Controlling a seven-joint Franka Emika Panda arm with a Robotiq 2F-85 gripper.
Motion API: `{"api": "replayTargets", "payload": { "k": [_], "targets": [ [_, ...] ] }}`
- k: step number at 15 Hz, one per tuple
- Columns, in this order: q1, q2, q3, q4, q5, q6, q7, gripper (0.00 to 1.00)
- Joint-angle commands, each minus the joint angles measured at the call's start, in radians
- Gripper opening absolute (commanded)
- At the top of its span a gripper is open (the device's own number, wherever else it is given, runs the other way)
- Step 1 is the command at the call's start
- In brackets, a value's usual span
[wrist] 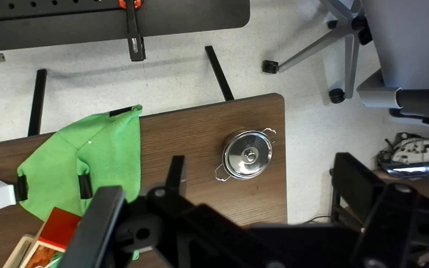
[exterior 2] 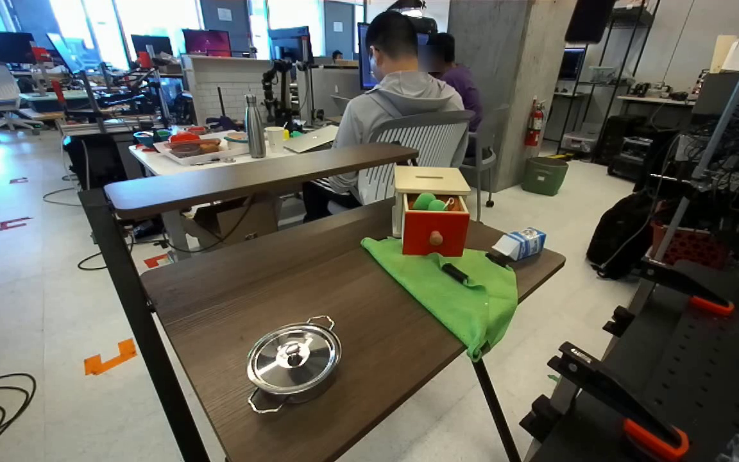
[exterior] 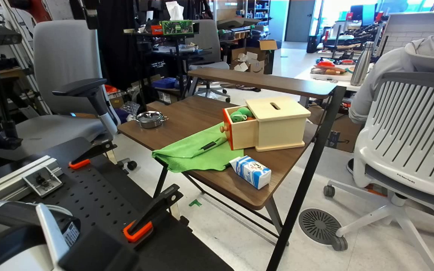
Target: Fold the green towel on the table.
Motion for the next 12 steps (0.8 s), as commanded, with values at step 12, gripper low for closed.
{"api": "replayTargets", "payload": {
  "k": [12],
  "targets": [
    [-0.009, 0.452, -0.020, -0.027, -0.281, 0.424, 0.194, 1.00]
  ]
}}
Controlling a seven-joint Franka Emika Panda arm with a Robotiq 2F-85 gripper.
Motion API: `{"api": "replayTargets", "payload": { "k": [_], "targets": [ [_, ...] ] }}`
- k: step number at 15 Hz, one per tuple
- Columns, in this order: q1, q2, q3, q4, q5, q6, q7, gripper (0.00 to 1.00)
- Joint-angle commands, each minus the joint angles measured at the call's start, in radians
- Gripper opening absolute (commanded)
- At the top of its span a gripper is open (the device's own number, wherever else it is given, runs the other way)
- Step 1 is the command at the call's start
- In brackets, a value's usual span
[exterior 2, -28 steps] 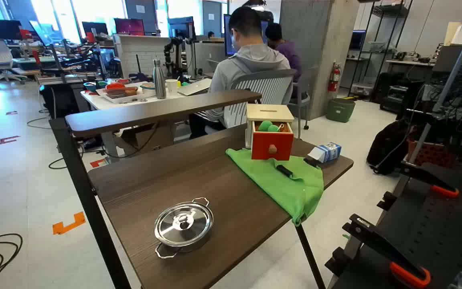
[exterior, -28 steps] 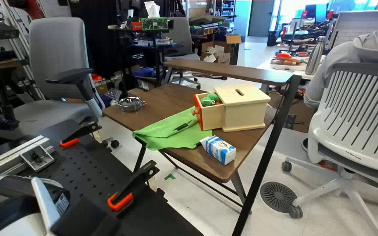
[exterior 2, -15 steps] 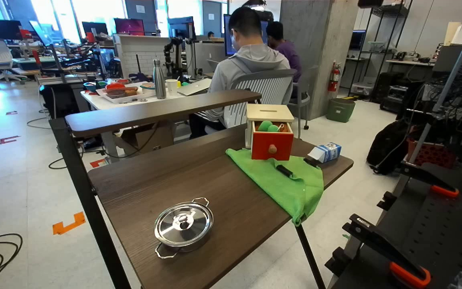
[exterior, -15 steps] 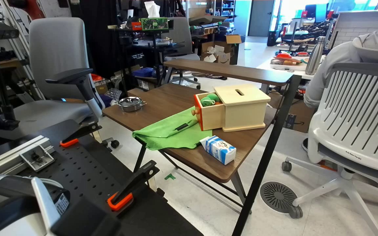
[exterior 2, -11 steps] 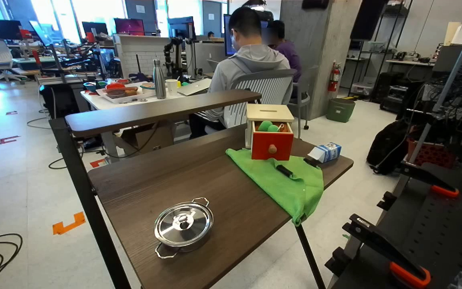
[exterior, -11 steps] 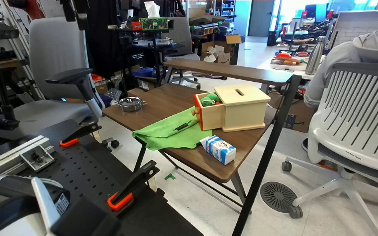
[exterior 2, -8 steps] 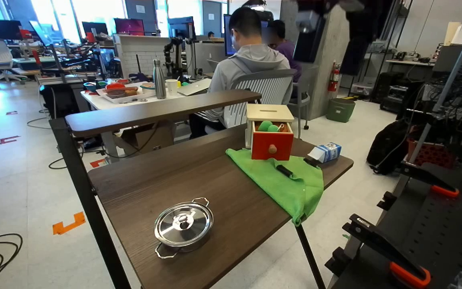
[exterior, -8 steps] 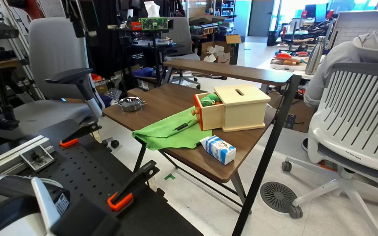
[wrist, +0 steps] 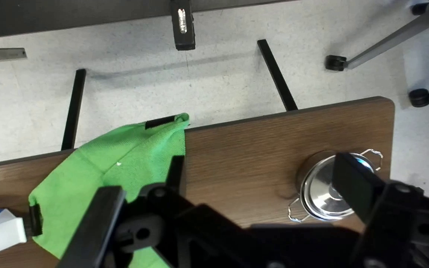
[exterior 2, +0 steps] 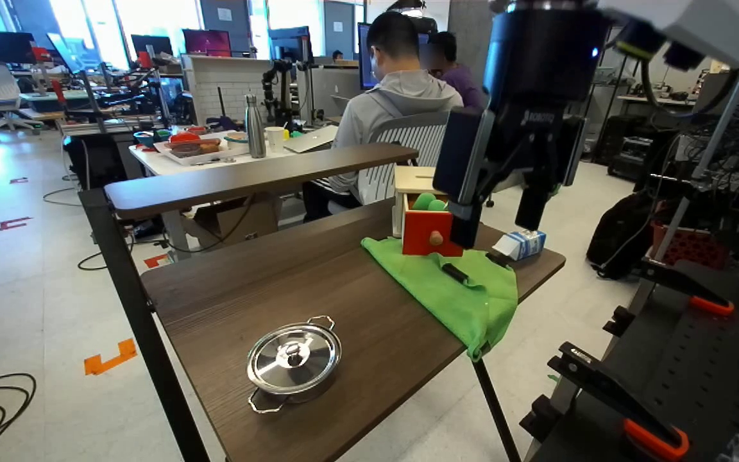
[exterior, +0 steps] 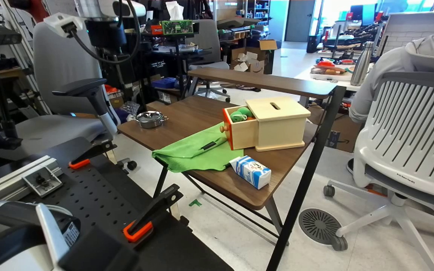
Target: Fold the green towel on the table.
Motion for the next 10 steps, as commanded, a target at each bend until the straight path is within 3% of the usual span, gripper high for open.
{"api": "replayTargets", "payload": {
  "k": [1, 10],
  "targets": [
    [0.011, 0.099, -0.029, 0.022, -0.083, 0.062, 0.092, 1.00],
    [0.094, 0.313, -0.184, 0.067, -0.160, 0.163, 0.251, 1.00]
  ]
}}
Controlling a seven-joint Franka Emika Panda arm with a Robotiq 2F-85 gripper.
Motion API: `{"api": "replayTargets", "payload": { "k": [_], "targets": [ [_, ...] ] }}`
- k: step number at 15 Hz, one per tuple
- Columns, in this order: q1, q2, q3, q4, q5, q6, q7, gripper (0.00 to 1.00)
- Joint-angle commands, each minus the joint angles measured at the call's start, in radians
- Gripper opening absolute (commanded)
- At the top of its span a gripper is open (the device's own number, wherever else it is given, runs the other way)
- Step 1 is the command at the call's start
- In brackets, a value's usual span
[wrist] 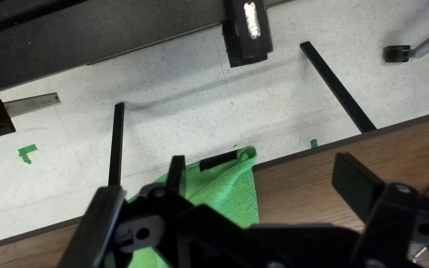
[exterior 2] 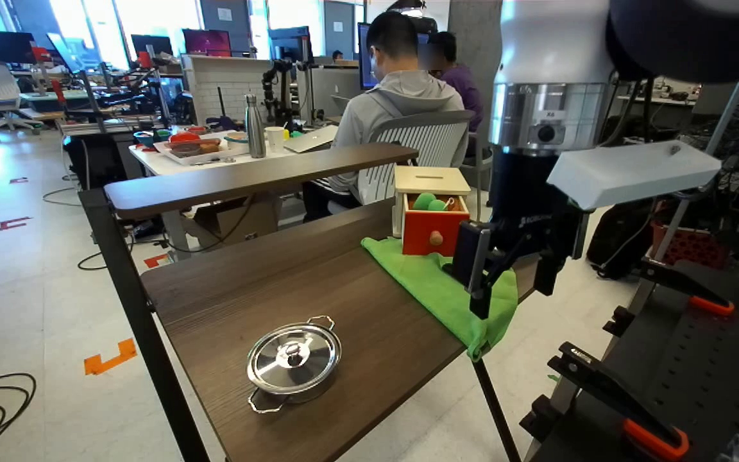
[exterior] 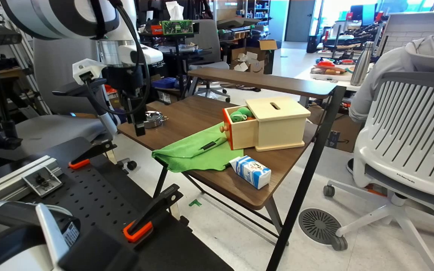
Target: Fold the green towel on the table.
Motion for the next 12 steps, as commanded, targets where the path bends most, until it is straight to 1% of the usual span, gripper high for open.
{"api": "replayTargets", "payload": {
  "k": [1, 2, 5, 8, 12],
  "targets": [
    [0.073, 0.093, -0.079, 0.055, -0.036, 0.049, 0.080, 1.00],
    [0.096, 0.118, -0.106, 0.074, -0.048, 0.061, 0.098, 1.00],
    [0.133, 0.181, -0.144, 0.133, -0.029, 0.073, 0.132, 1.00],
    [0.180, 0.251, -0.197, 0.196, -0.039, 0.075, 0.169, 1.00],
    [0.191, 0.302, -0.205, 0.242, -0.019, 0.054, 0.161, 1.00]
  ]
}}
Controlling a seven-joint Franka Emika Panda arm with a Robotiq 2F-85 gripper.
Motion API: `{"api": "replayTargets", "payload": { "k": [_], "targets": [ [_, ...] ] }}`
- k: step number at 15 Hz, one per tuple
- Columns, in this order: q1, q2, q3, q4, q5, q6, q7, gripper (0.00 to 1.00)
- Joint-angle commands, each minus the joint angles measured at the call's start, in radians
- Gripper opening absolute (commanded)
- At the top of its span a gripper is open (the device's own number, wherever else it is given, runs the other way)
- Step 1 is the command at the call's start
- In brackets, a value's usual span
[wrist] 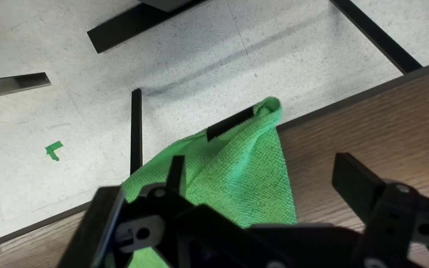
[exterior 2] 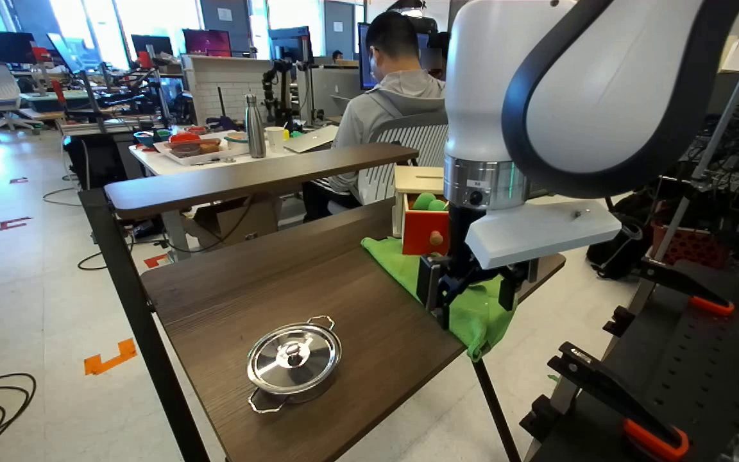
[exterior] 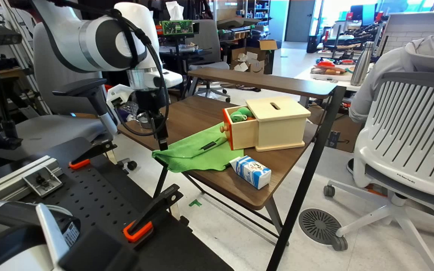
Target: Fold the green towel on the table.
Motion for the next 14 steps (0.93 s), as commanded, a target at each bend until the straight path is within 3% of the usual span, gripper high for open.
{"api": "replayTargets", "payload": {
  "k": [1, 3, 4, 5, 14],
  "targets": [
    [0.030, 0.049, -0.023, 0.048, -0.008, -0.006, 0.015, 1.00],
    [0.031, 0.061, -0.027, 0.062, -0.008, -0.011, 0.008, 1.00],
    [0.027, 0.066, -0.026, 0.069, -0.005, -0.016, 0.004, 0.75],
    [0.022, 0.072, -0.025, 0.075, -0.004, -0.019, -0.001, 0.74],
    [0.001, 0.098, -0.007, 0.097, 0.011, -0.024, -0.019, 0.04]
  ]
}}
